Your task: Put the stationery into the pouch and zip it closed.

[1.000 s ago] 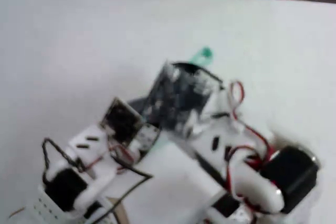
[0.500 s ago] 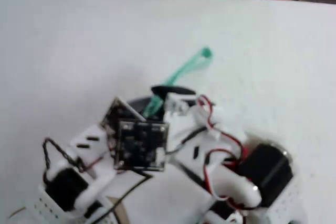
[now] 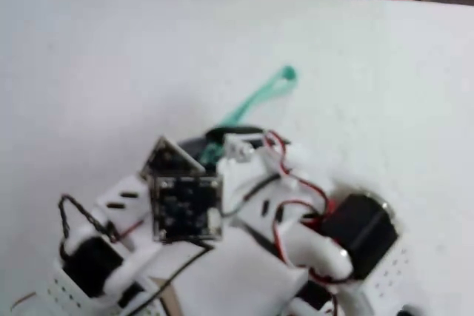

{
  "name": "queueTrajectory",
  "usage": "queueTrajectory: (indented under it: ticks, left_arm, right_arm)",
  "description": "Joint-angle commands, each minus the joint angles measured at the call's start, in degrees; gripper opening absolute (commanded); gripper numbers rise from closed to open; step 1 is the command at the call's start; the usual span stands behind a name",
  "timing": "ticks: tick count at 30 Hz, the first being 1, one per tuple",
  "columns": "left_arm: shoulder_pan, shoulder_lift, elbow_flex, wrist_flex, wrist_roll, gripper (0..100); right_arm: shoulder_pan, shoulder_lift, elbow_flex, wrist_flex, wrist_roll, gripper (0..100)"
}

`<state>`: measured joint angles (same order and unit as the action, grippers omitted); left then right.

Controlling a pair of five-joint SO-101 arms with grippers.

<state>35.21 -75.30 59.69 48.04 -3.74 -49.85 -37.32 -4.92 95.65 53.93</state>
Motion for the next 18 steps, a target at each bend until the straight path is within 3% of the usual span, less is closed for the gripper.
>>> queueTrajectory:
  ticks: [1,8,18]
  left_arm:
    - [0.7,0.5,0.8,0.4,0.4,2]
    - [0.7,-0.3,0.3,2.2,0.4,2]
    - [1.1,-18.6,5.9,3.1,0.4,2]
  right_arm:
    - [-0.1,3.3,-1.4,-0.5,0.8,15.2]
    - [-0.1,8.5,-5.0,0.4,3.3,15.1]
    - [3.6,7.3,-1.5,2.8,7.5,11.3]
